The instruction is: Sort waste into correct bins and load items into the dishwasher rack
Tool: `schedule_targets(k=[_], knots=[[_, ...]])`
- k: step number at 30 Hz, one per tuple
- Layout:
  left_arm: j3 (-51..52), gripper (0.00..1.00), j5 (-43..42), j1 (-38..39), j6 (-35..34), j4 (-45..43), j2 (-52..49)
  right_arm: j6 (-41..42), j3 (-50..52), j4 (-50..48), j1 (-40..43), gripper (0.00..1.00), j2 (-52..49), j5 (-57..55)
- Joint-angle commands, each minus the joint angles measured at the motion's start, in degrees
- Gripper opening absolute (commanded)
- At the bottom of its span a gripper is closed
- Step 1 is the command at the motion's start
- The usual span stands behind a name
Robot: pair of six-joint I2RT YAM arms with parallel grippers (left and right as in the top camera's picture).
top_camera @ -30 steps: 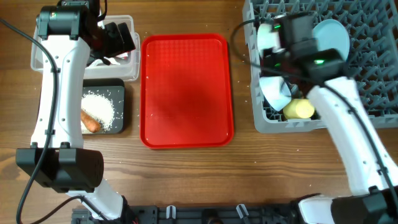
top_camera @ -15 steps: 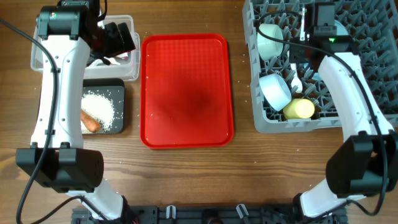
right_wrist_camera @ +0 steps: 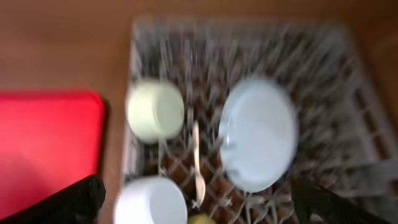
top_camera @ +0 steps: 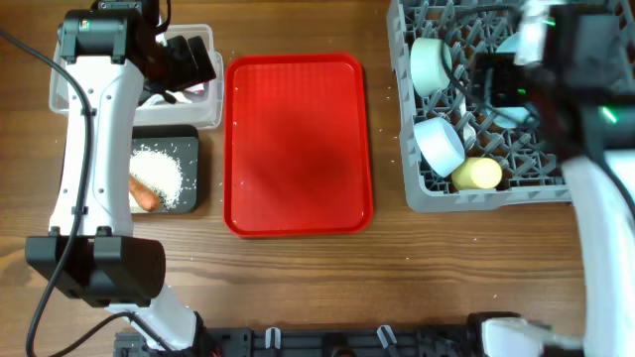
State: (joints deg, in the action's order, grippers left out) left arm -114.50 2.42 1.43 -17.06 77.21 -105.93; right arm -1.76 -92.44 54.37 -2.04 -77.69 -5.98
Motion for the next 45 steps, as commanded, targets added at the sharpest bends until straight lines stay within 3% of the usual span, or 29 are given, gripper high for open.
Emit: schedule_targets(k=[1,15,19,27,30,35,45], knots=[[-0.59,1.00,-0.24,0.00,0.28,0.00,0.13,0.42,-0.52,0.33,0.00,1.00,6.54,1.38],[-0.57,1.00,-0.24,0.00,0.28,0.00,0.13,-0.90,1.70,0.50,0.04,1.00,11.91,0.94],[-0.59,1.00,-0.24,0.00,0.28,0.00,0.13,-1.14,15.61,-7.10,0.04,1.00,21.75,1.16],[-0.59,1.00,-0.24,0.00,0.28,0.00,0.13,1.14,64.70,-43.28,0.02,1.00,54.07,3.13],[-0.57,1.00,-0.24,0.00,0.28,0.00,0.13,7.13,78.47,-47.50,0.02,1.00,66.49,3.15],[-0.59,1.00,-0.24,0.00,0.28,0.00,0.13,9.57,87.76,-47.47,0.04,1.00,77.11,3.56],[-0.59,1.00,-0.24,0.00,0.28,0.00,0.13,7.13,89.15,-47.93,0.04,1.00,77.53,5.03]])
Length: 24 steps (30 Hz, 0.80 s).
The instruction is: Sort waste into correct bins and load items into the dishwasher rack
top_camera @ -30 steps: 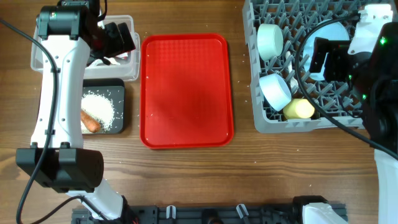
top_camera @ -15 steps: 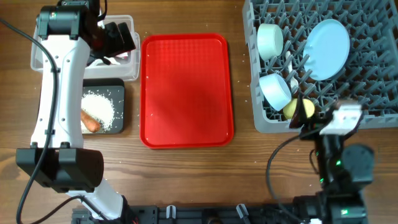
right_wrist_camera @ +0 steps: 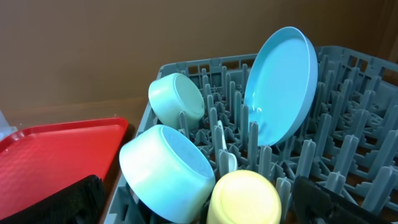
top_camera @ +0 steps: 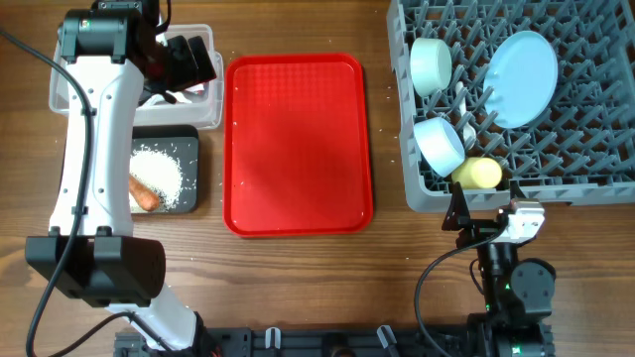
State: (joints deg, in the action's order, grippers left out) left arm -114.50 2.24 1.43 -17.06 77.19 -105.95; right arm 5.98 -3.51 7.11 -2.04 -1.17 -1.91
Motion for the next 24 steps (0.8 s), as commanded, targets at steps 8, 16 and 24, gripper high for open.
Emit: schedule_targets(k=[8,16,24], knots=[[-0.59,1.00,-0.07,0.00,0.28,0.02,0.15,-0.46,3.23,-7.72,0.02,1.00,1.01,1.62],[-0.59,1.00,-0.07,0.00,0.28,0.02,0.15,-0.44,3.21,-7.67,0.04,1.00,0.92,1.62],[-0.59,1.00,-0.07,0.00,0.28,0.02,0.15,-0.44,3.21,-7.69,0.04,1.00,0.90,1.62]])
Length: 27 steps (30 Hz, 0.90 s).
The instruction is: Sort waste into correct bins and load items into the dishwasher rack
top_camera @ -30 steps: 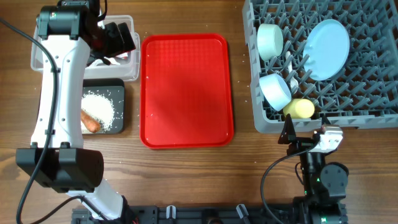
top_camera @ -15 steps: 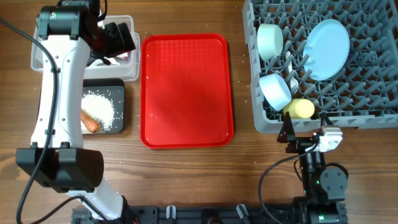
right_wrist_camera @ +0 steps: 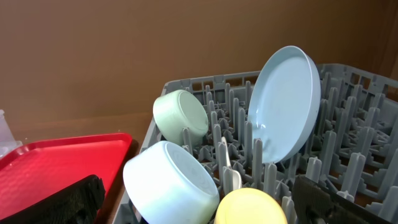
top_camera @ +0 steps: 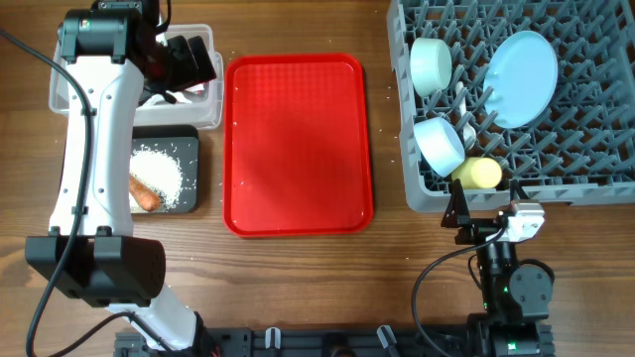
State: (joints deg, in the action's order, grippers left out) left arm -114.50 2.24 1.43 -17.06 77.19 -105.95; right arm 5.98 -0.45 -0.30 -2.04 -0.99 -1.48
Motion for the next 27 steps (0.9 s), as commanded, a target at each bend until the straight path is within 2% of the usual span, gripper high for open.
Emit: schedule_targets(k=[1,3,7,11,13,15,19,23,27], knots=[[-0.59,1.00,-0.07,0.00,0.31,0.02,0.15,-0.44,0.15,-0.26,0.04,1.00,0.72,1.18],[-0.57,1.00,0.35,-0.02,0.31,-0.35,0.17,-0.46,0.15,-0.26,0.04,1.00,0.72,1.18],[4.02,1.00,0.66,1.42,0.33,-13.29,3.37,-0.46,0.15,-0.26,0.04,1.00,0.72,1.18],[28.96,1.00,-3.65,3.52,0.31,-39.39,14.97,-0.46,0.15,-0.26,0.04,1.00,0.72,1.18],[39.87,1.00,-5.31,3.28,0.31,-47.63,20.31,-0.44,0.15,-0.26,0.04,1.00,0.72,1.18],[57.92,1.00,-5.55,2.89,0.28,-60.19,30.23,-0.44,0.15,-0.26,0.04,1.00,0.72,1.18],[78.99,1.00,-5.51,0.68,0.28,-74.12,44.46,-0.44,0.15,-0.26,0.04,1.00,0.72,1.18],[92.21,1.00,-5.51,-2.71,0.26,-76.63,58.73,-0.46,0.15,-0.26,0.04,1.00,0.72,1.18],[100.21,1.00,-5.16,-3.21,0.31,-76.74,73.42,-0.46,0.15,-0.26,0.04,1.00,0.72,1.18]])
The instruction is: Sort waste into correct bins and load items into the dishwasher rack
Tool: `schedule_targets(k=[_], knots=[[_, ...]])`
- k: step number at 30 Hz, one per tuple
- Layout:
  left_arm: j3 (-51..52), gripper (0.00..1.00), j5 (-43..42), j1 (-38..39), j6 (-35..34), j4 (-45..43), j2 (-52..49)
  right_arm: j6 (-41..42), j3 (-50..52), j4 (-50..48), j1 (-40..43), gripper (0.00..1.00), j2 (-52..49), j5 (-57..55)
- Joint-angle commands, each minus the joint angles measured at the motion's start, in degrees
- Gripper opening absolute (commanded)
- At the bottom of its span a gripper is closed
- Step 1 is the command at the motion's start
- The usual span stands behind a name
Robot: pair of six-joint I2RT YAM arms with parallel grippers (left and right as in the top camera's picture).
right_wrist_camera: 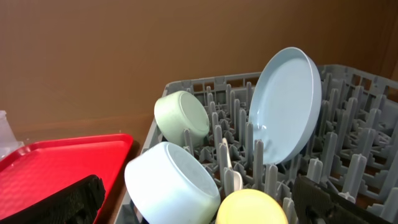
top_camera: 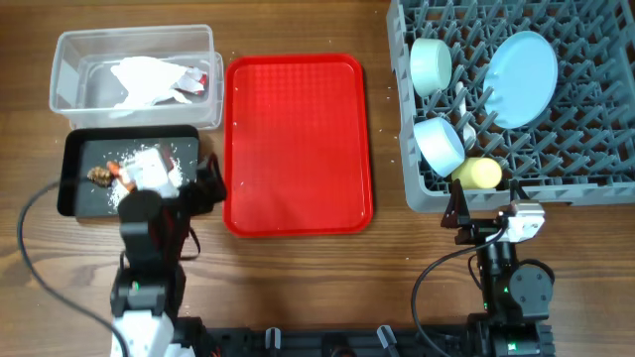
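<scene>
The grey dishwasher rack (top_camera: 595,149) at the right holds a green cup (top_camera: 430,61), a pale blue plate (top_camera: 523,63) on edge, a white bowl (top_camera: 440,144), a yellow cup (top_camera: 477,174) and a spoon (top_camera: 462,104). My right gripper (top_camera: 484,206) sits just before the rack's front edge. Its fingers (right_wrist_camera: 68,200) stand wide apart and open, holding nothing, with the bowl (right_wrist_camera: 171,186) and yellow cup (right_wrist_camera: 252,208) close ahead. My left gripper (top_camera: 159,177) rests over the black tray's (top_camera: 74,198) front part, its fingers spread, nothing seen between them.
A clear bin (top_camera: 60,69) at the back left holds crumpled white paper (top_camera: 149,74). The black tray carries rice, an orange bit and a brown scrap (top_camera: 99,176). The red tray (top_camera: 298,144) lies bare in the middle.
My left arm, which stood stretched over the clear bin, is now drawn back to the table's near edge, its gripper at the black tray. The bin's paper now shows. The right arm has not moved.
First my right gripper hung open above the rack and plate, while the left arm reached over the clear bin. Then the right arm was parked before the rack, the plate standing on edge. It stayed there. Now the left arm is drawn back too.
</scene>
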State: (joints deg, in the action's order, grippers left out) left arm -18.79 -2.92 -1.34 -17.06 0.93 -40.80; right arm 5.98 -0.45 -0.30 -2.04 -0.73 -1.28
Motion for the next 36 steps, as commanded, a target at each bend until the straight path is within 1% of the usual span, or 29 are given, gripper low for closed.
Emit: schedule_targets(k=[1,4,7,13,17,22,24,36], knots=[[6.29,1.00,0.20,-0.44,0.28,-0.83,10.99,-0.46,0.15,-0.28,0.04,1.00,0.46,0.98],[11.67,1.00,0.17,-0.44,0.28,-1.86,18.16,-0.44,0.15,-0.28,0.04,1.00,0.46,0.98],[14.71,1.00,0.15,-0.44,0.28,-2.03,24.24,-0.44,0.15,-0.26,0.04,1.00,0.46,0.98],[15.39,1.00,1.01,-0.50,0.31,1.18,33.11,-0.46,0.15,-0.26,0.04,1.00,0.46,0.98],[17.31,1.00,1.01,-0.50,0.28,1.18,38.47,-0.44,0.15,-0.28,0.04,1.00,0.46,0.98],[18.43,1.00,1.09,-0.79,0.31,1.09,40.63,-0.44,0.15,-0.26,0.04,1.00,0.46,0.98],[18.43,1.00,1.49,-0.87,0.37,3.63,40.63,-0.42,0.15,-0.26,0.04,1.00,0.46,0.98],[18.43,1.00,1.42,-0.85,0.28,3.41,40.63,-0.44,0.15,-0.26,0.04,1.00,0.46,0.98]])
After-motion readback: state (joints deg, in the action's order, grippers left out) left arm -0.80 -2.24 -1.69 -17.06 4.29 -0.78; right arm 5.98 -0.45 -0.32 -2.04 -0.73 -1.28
